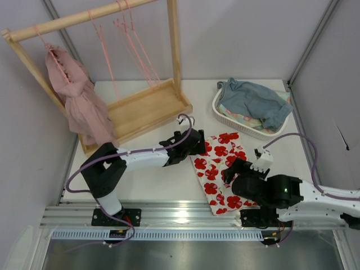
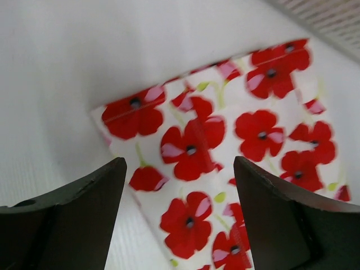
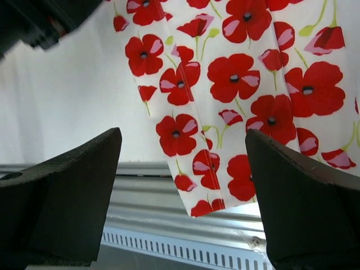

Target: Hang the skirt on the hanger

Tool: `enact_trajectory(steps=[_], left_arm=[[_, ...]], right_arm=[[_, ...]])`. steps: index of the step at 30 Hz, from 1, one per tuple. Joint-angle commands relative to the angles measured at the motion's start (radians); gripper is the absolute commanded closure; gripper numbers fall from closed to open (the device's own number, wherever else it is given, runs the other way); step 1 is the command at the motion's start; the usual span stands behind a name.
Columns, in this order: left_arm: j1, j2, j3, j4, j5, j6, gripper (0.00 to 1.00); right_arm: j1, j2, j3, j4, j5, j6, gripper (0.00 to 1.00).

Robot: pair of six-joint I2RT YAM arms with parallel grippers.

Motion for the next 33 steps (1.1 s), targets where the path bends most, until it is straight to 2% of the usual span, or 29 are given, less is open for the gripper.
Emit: enact_trajectory(steps=[1, 4, 9, 11, 12, 15, 17, 18, 20, 28, 33], left_arm=[[0.001, 0.021, -0.072, -0.037, -0.031, -0.095, 0.18], [0.003, 0.02, -0.094, -0.037, -0.046, -0.129, 0.19], [0.003, 0.034, -0.129, -0.014, -0.071, -0.172, 0.27], [0.004, 0.05, -0.137, 0.012, -0.054, -0.184, 0.36], [0.006, 0.054, -0.165, 0.085, -0.045, -0.192, 0.43], [0.018, 0.077, -0.192, 0.164, -0.003, -0.212, 0.55], [0.034, 0.09, -0.202, 0.17, 0.005, -0.209, 0.67], [0.038, 0.09, -0.209, 0.173, 0.005, -0.209, 0.82], [0.058, 0.074, -0.236, 0.182, 0.005, -0.204, 0.99], [0.133, -0.092, -0.341, 0.115, -0.052, -0.06, 1.0], [0.198, -0.227, -0.446, 0.064, -0.072, 0.018, 1.0]], right_arm=[[-0.227, -0.009, -0.051, 0.318, -0.245, -0.421, 0.04], [-0.395, 0.009, -0.099, 0.446, -0.401, -0.537, 0.07], [-0.422, 0.048, -0.094, 0.481, -0.409, -0.584, 0.06], [-0.435, 0.058, -0.093, 0.477, -0.402, -0.594, 0.06], [-0.441, 0.064, -0.096, 0.476, -0.4, -0.596, 0.06], [-0.471, 0.066, -0.111, 0.482, -0.411, -0.599, 0.06], [-0.487, 0.066, -0.125, 0.487, -0.425, -0.601, 0.05], [-0.494, 0.069, -0.128, 0.488, -0.429, -0.602, 0.05], [-0.501, 0.075, -0.14, 0.496, -0.434, -0.602, 0.05], [-0.494, 0.167, -0.156, 0.629, -0.493, -0.639, 0.06], [-0.458, 0.302, -0.134, 0.758, -0.52, -0.66, 0.05]])
